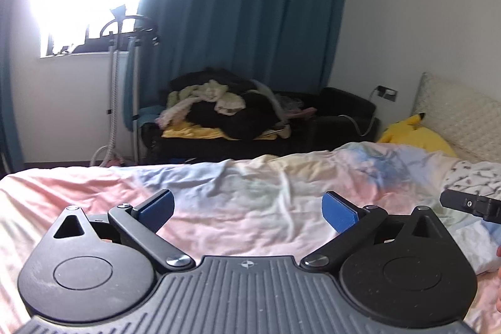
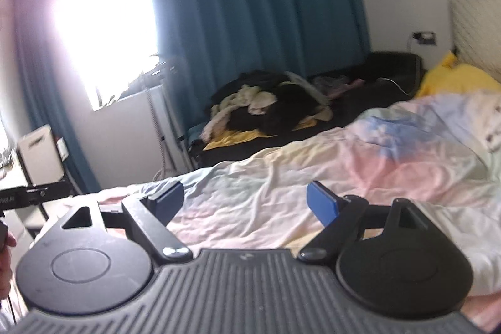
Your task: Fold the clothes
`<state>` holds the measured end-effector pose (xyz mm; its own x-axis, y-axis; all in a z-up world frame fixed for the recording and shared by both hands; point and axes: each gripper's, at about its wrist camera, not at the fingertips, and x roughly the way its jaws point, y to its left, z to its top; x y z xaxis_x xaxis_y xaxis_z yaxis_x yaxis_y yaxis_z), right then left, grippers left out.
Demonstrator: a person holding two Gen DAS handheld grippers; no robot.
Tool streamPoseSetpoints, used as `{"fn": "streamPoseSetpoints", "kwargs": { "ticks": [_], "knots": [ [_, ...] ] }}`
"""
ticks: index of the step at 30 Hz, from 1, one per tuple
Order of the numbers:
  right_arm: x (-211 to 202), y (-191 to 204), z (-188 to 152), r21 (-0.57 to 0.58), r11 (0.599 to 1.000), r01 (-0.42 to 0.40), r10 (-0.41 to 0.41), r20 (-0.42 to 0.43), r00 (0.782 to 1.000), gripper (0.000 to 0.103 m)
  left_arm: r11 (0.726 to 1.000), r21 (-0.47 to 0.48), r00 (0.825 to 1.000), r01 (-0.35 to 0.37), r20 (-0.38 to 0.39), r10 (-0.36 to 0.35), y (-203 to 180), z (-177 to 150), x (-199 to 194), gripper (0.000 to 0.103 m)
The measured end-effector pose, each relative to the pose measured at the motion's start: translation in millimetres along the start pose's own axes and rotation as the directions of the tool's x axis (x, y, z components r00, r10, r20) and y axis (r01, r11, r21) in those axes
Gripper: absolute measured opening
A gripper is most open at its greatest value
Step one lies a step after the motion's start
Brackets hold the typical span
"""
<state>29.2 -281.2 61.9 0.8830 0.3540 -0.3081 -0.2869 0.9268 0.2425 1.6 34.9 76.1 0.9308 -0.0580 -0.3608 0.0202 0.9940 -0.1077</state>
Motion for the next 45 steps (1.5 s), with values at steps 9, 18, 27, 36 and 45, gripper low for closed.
{"fn": "streamPoseSetpoints", "kwargs": {
  "ticks": [9, 18, 27, 36, 45],
  "knots": [
    [27, 29, -38, -0.065, 0.998, 0.001, 0.002, 0.052, 0.999, 0.086, 0.999, 0.034, 0.999, -0.026, 0.038, 0.024, 5, -39, 19, 0.102],
    [30, 27, -70, -0.105, 0.994, 0.011, -0.004, 0.07, 0.998, 0.086, 0.999, -0.004, 0.999, -0.05, 0.003, 0.05, 10, -68, 33, 0.102],
    [35, 19, -84, -0.097, 0.994, 0.049, -0.043, 0.06, 0.997, 0.098, 0.998, 0.002, 0.997, -0.067, 0.038, 0.067, -1, -78, 27, 0.103],
    [39, 22, -90, -0.109, 0.992, 0.056, -0.05, 0.053, 0.997, 0.103, 0.997, -0.002, 0.997, -0.077, 0.017, 0.077, -3, -80, 28, 0.103],
    [41, 24, -93, -0.126, 0.991, 0.056, -0.05, 0.052, 0.997, 0.103, 0.997, 0.009, 0.997, -0.082, 0.017, 0.082, -4, -83, 30, 0.103]
  ]
}}
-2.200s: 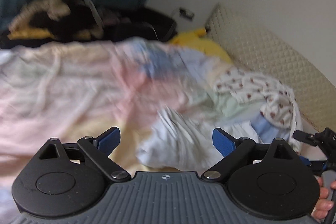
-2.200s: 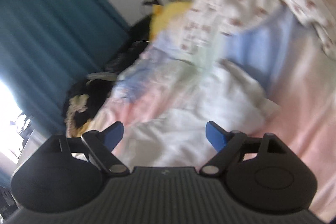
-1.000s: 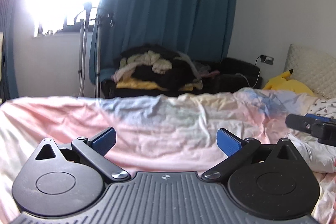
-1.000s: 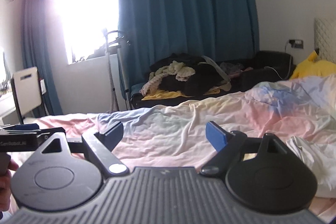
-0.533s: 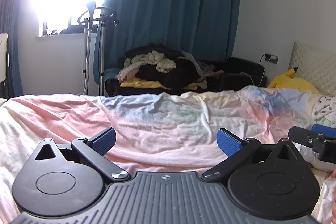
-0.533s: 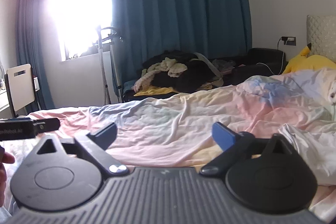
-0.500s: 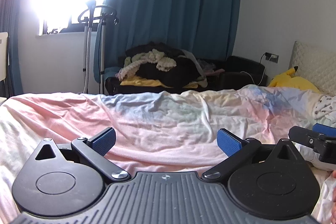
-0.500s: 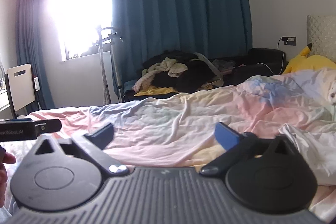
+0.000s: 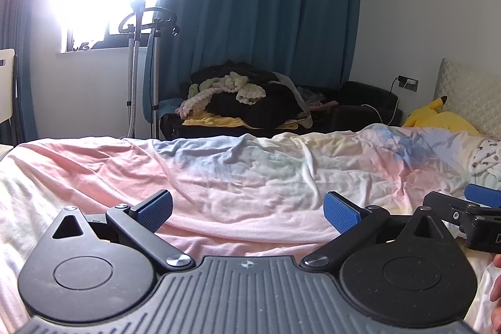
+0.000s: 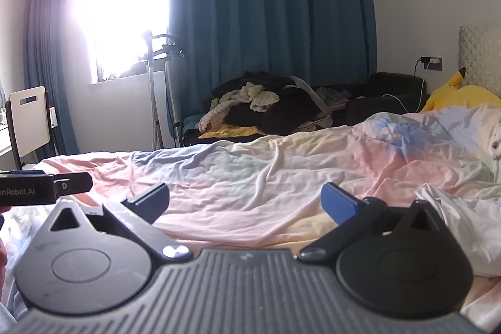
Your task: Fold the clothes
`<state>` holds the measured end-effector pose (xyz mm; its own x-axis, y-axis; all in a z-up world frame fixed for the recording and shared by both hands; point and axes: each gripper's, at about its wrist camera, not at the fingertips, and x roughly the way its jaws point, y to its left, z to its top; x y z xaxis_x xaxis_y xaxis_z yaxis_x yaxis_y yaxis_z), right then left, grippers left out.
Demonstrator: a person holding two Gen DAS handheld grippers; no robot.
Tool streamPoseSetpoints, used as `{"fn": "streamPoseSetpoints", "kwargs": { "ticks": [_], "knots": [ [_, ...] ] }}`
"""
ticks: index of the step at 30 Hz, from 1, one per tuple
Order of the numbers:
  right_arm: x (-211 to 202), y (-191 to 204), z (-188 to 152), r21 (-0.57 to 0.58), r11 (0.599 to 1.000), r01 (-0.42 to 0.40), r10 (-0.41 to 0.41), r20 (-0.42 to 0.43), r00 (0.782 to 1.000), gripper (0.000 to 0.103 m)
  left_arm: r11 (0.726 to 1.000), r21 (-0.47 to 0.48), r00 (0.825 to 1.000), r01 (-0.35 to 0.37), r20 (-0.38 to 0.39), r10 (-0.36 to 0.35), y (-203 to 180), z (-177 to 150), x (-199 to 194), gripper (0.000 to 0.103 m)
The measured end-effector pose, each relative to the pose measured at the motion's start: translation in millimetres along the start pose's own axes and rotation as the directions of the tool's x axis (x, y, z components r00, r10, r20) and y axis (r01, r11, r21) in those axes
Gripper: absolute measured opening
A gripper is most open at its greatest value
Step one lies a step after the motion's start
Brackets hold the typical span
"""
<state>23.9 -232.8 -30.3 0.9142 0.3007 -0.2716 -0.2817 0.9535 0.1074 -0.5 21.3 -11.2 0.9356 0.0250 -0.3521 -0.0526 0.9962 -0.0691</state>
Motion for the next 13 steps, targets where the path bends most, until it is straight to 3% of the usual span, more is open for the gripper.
{"fn": "streamPoseSetpoints", "kwargs": {
  "ticks": [13],
  "knots": [
    [-0.8, -0.5, -0.7, 0.004, 1.0, 0.011, -0.011, 0.004, 1.0, 0.103, 1.0, 0.014, 1.0, -0.002, -0.009, 0.002, -1.8, -1.6, 2.5, 0.103]
  ]
}}
